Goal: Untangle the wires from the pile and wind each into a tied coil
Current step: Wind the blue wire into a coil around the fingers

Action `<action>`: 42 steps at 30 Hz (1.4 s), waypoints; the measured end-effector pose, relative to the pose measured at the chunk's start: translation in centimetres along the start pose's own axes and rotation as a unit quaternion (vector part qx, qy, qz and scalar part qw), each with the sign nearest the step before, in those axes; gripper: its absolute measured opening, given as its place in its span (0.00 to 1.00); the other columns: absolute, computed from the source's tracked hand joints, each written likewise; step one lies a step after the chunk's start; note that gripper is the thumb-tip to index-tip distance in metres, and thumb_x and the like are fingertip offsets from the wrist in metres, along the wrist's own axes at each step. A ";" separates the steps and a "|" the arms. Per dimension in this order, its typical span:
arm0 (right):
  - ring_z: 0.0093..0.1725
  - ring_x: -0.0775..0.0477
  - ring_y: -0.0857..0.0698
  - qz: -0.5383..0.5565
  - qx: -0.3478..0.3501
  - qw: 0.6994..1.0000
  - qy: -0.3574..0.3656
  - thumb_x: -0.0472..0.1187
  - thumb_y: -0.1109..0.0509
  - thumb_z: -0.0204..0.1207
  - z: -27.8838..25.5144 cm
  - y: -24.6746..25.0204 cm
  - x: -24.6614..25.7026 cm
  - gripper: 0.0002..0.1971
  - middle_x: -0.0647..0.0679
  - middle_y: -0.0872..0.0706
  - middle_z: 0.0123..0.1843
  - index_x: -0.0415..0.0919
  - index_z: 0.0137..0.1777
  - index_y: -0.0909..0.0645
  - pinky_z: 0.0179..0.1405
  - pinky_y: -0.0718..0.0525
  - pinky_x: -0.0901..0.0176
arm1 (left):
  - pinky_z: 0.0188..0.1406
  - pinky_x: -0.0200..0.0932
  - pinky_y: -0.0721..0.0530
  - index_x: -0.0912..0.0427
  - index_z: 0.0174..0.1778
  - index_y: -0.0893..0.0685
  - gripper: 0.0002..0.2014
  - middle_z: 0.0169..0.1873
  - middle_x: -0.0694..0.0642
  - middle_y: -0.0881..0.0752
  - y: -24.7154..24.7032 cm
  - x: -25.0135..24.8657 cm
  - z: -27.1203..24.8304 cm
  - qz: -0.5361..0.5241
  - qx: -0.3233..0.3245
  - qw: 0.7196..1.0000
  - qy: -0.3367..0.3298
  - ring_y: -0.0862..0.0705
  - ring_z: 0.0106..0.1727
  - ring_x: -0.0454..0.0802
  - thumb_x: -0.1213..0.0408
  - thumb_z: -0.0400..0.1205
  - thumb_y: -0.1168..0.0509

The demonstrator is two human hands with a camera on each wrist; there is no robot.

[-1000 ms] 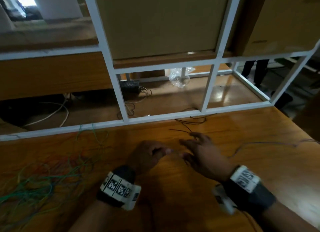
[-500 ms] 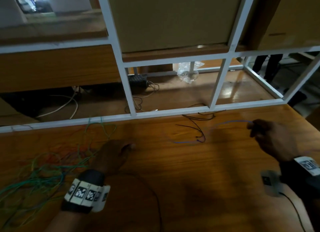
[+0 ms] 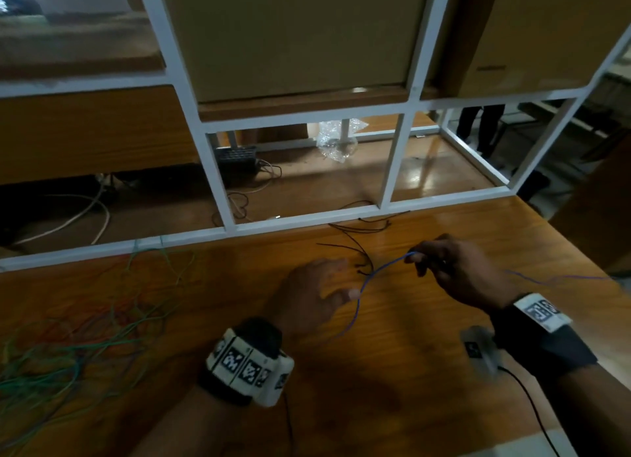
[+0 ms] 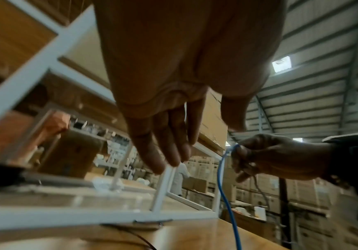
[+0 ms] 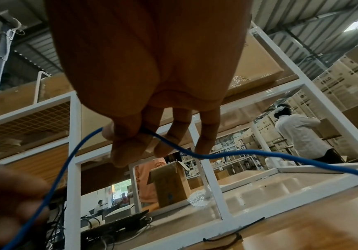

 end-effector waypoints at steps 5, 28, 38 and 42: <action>0.48 0.56 0.16 0.021 0.031 0.999 0.004 0.44 0.29 0.85 0.9 -0.5 -0.3 0.11 0.55 0.10 0.40 0.52 0.40 0.11 0.44 0.16 0.50 | 0.42 0.50 0.11 0.44 0.42 0.11 0.05 0.37 0.42 0.10 -4.0 -0.3 0.4 -0.120 0.059 0.990 -0.031 0.11 0.39 0.40 0.54 0.82 0.30; 0.39 0.63 0.12 0.033 0.027 0.994 -0.100 0.42 0.32 0.88 2.1 -0.8 -5.8 0.12 0.55 0.06 0.41 0.53 0.44 0.12 0.38 0.20 0.64 | 0.26 0.35 0.26 0.60 0.44 0.09 0.16 0.26 0.50 0.14 -7.3 5.5 -3.9 -0.333 0.090 0.931 0.121 0.23 0.24 0.43 0.50 0.78 0.33; 0.74 0.34 0.22 -0.210 0.092 0.964 -0.134 0.44 0.34 0.86 1.7 -5.4 -3.7 0.25 0.37 0.22 0.76 0.41 0.82 0.29 0.67 0.18 0.40 | 0.22 0.39 0.39 0.62 0.55 0.15 0.12 0.22 0.46 0.34 -3.4 -0.2 -4.4 -0.801 0.126 0.573 0.115 0.41 0.20 0.42 0.58 0.84 0.35; 0.79 0.52 0.26 -0.021 -0.008 0.997 0.077 0.49 0.30 0.85 1.6 -5.4 6.1 0.31 0.48 0.24 0.80 0.42 0.85 0.33 0.77 0.26 0.56 | 0.22 0.38 0.43 0.59 0.52 0.17 0.13 0.21 0.47 0.34 -1.9 -2.6 -2.4 -0.781 0.076 0.608 0.123 0.44 0.19 0.42 0.55 0.88 0.42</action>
Point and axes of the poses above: each hand's wrist, its own z-axis towards the middle knuckle, its own y-axis out of the back of the hand, x = y × z, the point moved 8 cm from there along z, towards the middle knuckle
